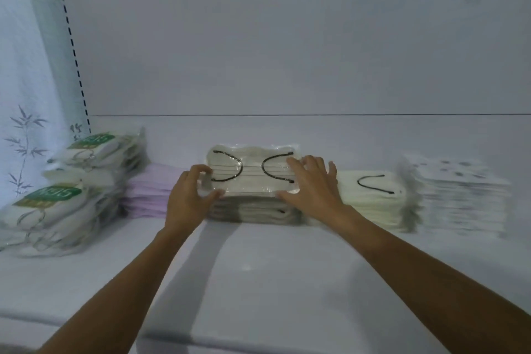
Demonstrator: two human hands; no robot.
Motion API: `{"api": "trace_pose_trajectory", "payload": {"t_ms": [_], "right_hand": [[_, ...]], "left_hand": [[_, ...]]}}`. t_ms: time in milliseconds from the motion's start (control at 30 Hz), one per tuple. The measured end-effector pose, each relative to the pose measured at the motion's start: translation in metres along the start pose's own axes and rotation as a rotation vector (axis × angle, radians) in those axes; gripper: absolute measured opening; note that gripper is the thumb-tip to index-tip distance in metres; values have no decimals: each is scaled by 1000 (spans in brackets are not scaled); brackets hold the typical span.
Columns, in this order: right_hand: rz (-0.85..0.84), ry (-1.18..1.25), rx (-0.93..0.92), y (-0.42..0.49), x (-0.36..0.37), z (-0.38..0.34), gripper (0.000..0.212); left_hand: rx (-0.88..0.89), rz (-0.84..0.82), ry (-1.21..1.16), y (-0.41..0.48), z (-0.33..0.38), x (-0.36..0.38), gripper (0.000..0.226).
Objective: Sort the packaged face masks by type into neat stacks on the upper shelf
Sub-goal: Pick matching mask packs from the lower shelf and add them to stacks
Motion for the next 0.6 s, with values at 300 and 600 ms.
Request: {"api": "trace_pose_trajectory", "payload": {"t_ms": [300,600], "right_hand": [[-270,-49,69,30,44,23,78],[-269,-136,-13,33,55,15,95]], "left_hand": [[18,-120,247,30,-23,41,48],[24,-63,469,26,-17,44,70]]}}
Point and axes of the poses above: each hand's wrist, its own y-axis towards the middle knuckle, its own x-axis out of the palm, z = x × y, the point moved 8 cm from there along y, towards the middle knuckle, and after that the axes turned 2 degrees about y, right-handed, at the moved point
